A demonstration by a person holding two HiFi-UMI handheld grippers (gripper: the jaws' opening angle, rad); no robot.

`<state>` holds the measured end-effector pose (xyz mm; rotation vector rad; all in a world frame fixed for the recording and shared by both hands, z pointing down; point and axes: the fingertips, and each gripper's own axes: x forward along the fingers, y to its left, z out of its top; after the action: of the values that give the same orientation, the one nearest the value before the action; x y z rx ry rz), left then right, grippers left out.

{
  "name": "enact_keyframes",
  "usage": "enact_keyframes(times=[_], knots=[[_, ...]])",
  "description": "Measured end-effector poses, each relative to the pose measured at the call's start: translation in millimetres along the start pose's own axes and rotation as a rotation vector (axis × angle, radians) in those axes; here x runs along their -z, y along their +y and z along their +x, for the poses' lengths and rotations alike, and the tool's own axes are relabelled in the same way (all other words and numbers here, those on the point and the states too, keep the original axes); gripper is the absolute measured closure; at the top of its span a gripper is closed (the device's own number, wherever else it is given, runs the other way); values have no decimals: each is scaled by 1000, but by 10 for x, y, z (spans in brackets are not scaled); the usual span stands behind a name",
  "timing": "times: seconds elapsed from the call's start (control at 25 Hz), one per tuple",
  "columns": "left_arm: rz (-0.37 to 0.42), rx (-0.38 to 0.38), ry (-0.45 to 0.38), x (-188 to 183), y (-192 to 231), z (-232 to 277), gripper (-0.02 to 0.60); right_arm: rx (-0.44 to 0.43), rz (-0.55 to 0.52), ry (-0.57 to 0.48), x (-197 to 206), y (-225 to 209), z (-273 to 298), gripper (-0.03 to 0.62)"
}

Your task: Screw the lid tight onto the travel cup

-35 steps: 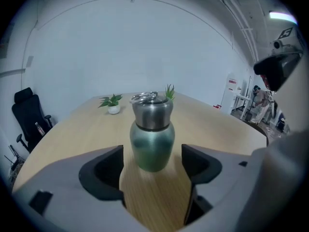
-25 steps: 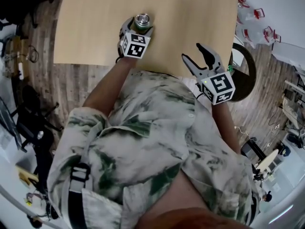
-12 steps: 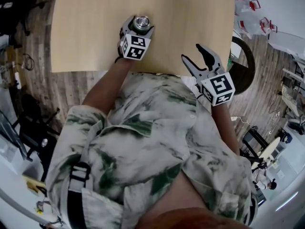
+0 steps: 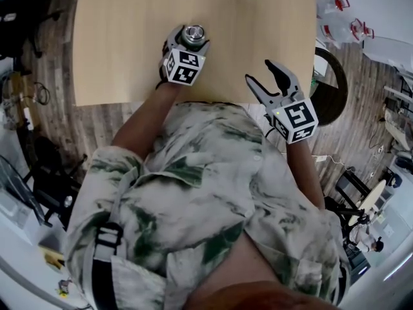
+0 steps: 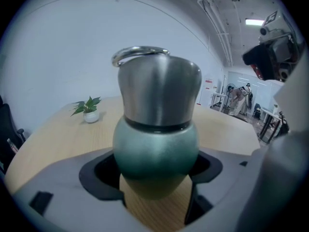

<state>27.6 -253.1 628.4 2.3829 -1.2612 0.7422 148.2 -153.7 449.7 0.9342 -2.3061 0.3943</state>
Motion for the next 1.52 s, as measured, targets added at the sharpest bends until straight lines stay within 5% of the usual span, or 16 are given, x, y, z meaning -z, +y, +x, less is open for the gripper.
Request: enact_keyframes(times=[0.48, 0.84, 1.52], knots=[[89, 158, -16, -537, -210, -560, 206, -40, -62, -111, -391, 108, -33, 322], [160, 314, 4, -949, -428, -1004, 204, -167, -172, -199, -968, 299, -54, 329], [327, 513, 33, -1056, -581, -1502, 202, -426, -313, -238, -1443, 857, 108, 333]])
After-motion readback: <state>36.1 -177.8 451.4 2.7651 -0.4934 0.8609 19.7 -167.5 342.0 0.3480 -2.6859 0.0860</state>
